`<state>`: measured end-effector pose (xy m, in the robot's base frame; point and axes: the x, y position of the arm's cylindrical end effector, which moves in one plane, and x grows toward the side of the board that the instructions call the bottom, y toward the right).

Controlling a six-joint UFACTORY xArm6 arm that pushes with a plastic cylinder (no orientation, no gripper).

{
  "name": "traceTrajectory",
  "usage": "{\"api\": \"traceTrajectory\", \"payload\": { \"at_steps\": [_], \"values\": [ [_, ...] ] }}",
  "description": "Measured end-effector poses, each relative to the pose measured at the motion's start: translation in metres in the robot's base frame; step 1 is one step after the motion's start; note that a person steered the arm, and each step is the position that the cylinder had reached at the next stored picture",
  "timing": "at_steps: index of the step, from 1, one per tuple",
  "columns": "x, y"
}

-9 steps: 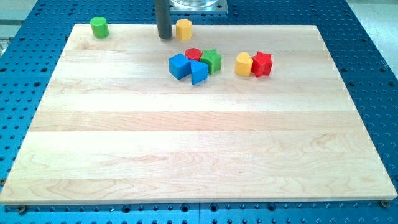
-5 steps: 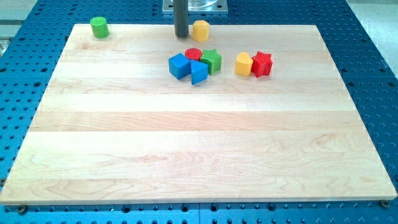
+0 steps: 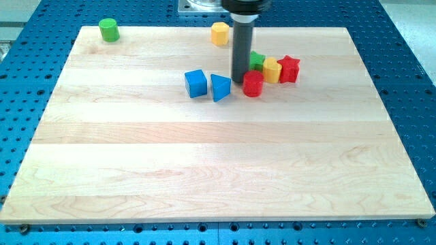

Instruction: Move the green star to the top right of the board

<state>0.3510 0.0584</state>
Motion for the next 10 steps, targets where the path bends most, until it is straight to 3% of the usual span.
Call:
{"api": "traceTrajectory", "payload": {
  "at_steps": [2,3,5,7,10],
  "values": [
    [-0.058,0.035],
    [-0.080,0.099],
    [-0.045,0.115],
    [-0.065,0.153],
    [-0.082,0.153]
  ]
}}
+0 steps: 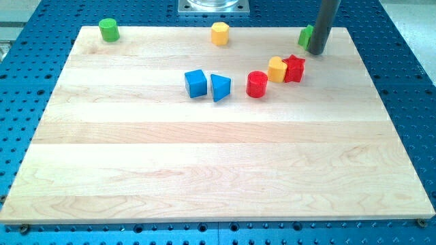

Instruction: Move the green star to the top right of the board

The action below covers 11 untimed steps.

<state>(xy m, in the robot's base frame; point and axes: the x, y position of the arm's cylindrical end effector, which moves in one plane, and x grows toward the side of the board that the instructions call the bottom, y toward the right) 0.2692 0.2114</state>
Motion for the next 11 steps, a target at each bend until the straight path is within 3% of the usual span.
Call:
{"api": "traceTrajectory", "payload": {
  "at_steps": [4,11],
  "values": [
    [0.023,0.000],
    [0.025,-0.012]
  ]
}}
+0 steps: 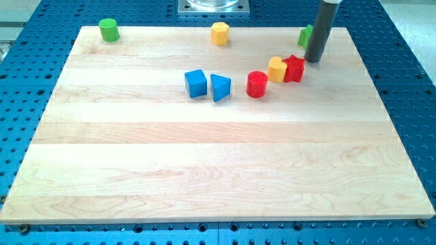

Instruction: Move the green star to the top right of the board

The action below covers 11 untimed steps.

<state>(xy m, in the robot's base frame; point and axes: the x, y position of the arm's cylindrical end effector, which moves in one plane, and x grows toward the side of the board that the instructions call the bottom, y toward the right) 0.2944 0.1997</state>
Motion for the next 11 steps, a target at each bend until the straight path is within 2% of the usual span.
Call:
{"api": "traceTrajectory", "payload": {
  "at_steps": [8,10,11],
  "values": [
    [0.006,0.000],
    [0.075,0.000],
    [0.104,-0.044]
  ]
}}
